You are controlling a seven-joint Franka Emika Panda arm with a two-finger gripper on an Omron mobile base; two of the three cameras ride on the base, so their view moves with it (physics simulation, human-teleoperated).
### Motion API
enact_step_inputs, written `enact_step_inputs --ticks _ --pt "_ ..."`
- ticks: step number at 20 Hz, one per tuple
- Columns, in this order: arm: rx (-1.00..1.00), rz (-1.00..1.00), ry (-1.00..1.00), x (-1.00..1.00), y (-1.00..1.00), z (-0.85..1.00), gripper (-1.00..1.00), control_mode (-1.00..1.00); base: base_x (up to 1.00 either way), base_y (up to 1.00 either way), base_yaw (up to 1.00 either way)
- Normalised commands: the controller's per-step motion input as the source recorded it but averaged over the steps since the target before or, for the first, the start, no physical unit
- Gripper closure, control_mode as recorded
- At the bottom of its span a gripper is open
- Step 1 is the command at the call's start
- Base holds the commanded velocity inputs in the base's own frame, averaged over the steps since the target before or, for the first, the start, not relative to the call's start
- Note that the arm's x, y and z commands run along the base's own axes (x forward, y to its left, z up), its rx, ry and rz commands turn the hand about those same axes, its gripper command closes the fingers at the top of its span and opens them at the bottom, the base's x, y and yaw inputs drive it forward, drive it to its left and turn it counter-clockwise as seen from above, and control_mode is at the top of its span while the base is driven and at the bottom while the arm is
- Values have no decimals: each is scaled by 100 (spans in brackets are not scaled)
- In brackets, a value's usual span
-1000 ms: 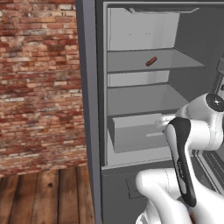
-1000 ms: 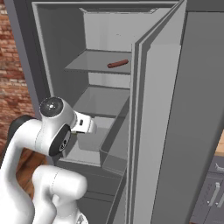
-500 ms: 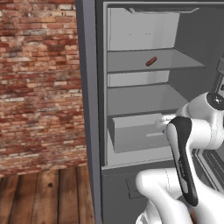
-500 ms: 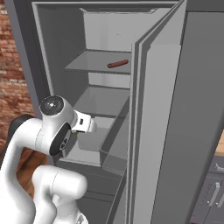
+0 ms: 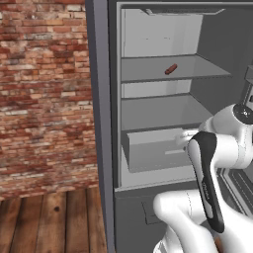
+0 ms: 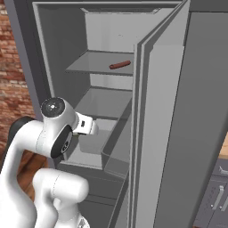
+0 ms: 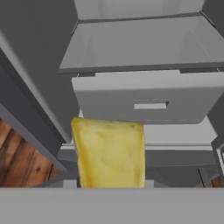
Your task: Retrieve the sausage and cheese from the fridge and place them on the cutting board on the counter.
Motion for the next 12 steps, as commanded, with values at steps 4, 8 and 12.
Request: enact_step_inputs --ticks 4,8,12 --pt "0 0 0 0 0 0 100 -100 0 0 0" --pt "0 0 0 0 0 0 100 -100 0 0 0" --pt "0 0 0 0 0 0 100 -100 0 0 0"
